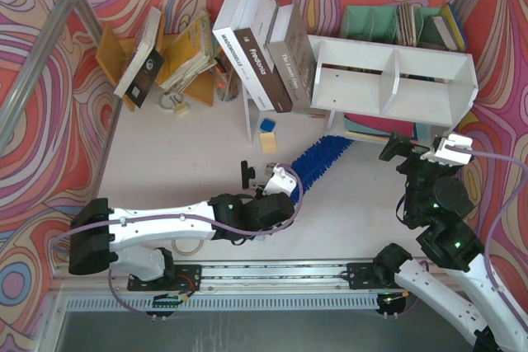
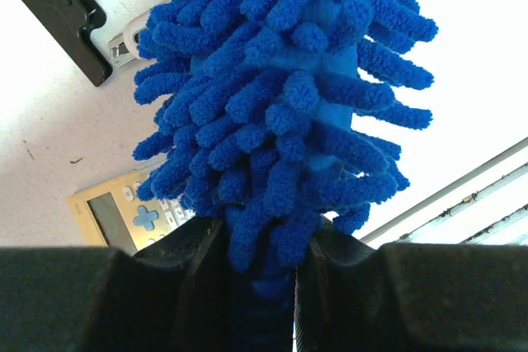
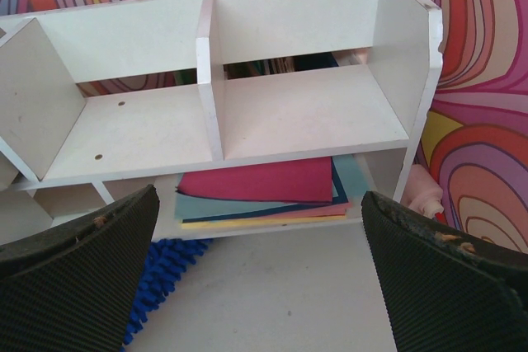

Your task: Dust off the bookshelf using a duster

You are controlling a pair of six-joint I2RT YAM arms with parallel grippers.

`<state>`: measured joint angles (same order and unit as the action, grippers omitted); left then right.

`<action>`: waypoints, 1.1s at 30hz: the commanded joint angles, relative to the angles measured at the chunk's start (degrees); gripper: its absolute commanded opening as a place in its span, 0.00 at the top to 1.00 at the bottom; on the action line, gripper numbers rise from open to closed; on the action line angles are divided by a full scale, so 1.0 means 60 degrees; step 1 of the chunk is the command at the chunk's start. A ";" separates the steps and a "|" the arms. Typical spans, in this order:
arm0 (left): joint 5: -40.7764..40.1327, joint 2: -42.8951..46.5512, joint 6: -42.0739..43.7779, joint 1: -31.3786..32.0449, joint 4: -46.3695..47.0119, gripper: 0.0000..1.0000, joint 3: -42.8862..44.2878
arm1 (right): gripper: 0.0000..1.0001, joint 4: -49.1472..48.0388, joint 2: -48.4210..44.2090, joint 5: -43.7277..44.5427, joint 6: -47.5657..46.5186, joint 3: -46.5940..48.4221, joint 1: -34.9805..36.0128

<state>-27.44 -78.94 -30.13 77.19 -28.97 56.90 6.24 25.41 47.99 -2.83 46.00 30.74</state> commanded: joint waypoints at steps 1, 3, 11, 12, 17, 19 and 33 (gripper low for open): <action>-0.0946 0.0156 -0.0149 -0.0168 0.0315 1.00 0.0027 | 0.01 -0.0302 -0.0134 0.0132 -0.0089 -0.0040 0.0003; -0.0762 -0.0039 -0.0177 -0.0165 0.0281 1.00 -0.0027 | 0.01 -0.0294 -0.0133 0.0132 -0.0110 -0.0048 0.0004; 0.0225 -0.0633 -0.0117 -0.0166 0.0097 1.00 -0.0290 | 0.01 -0.0300 -0.0137 0.0132 -0.0107 -0.0038 0.0003; 0.0311 -0.0607 -0.0057 -0.0172 0.0053 1.00 -0.0342 | 0.01 -0.0294 -0.0134 0.0132 -0.0100 -0.0042 0.0003; 0.0525 -0.0266 0.0235 -0.0163 -0.0041 1.00 -0.0723 | 0.01 -0.0304 -0.0119 0.0133 -0.0100 -0.0040 0.0003; 0.0529 -0.0161 0.0359 -0.0139 -0.0219 1.00 -0.0738 | 0.01 -0.0311 -0.0108 0.0132 -0.0102 -0.0046 0.0003; 0.0344 0.1927 0.1060 0.1300 -0.1442 1.00 -0.0703 | 0.01 -0.0425 0.0011 0.0187 -0.0217 -0.0045 0.0004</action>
<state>-23.40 -70.94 -24.99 82.78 -35.81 53.19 6.24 25.19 48.01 -3.14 46.00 30.74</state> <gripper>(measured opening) 0.343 0.987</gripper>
